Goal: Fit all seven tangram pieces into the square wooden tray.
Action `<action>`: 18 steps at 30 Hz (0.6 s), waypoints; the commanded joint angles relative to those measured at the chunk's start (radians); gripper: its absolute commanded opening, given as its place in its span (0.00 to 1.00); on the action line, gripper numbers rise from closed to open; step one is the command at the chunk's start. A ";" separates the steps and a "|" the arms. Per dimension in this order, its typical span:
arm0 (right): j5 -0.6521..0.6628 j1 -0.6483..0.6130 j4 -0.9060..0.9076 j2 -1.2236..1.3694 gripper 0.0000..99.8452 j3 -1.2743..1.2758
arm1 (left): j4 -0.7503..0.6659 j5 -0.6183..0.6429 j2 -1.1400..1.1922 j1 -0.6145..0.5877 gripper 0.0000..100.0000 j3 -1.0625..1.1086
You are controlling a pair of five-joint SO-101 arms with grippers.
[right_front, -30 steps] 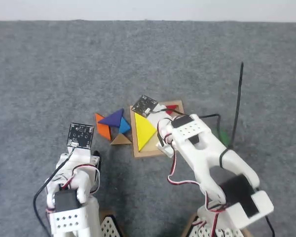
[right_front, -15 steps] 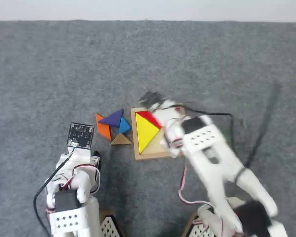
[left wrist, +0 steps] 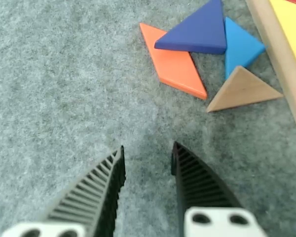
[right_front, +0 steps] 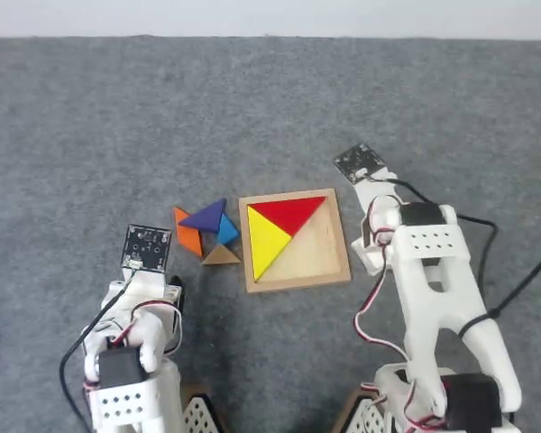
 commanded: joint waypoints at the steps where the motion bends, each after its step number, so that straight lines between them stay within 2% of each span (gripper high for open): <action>1: -0.084 0.015 -0.002 -0.005 0.04 0.020 | 0.008 0.006 -0.015 0.003 0.15 -0.010; 13: -0.106 0.199 -0.191 -0.005 0.03 0.129 | 0.008 0.005 -0.015 0.008 0.15 -0.010; 16: -0.104 0.197 -0.265 -0.005 0.03 0.175 | 0.006 0.002 -0.017 0.077 0.15 -0.010; 18: -0.103 0.197 -0.295 -0.005 0.03 0.186 | -0.011 -0.049 -0.017 0.107 0.15 -0.010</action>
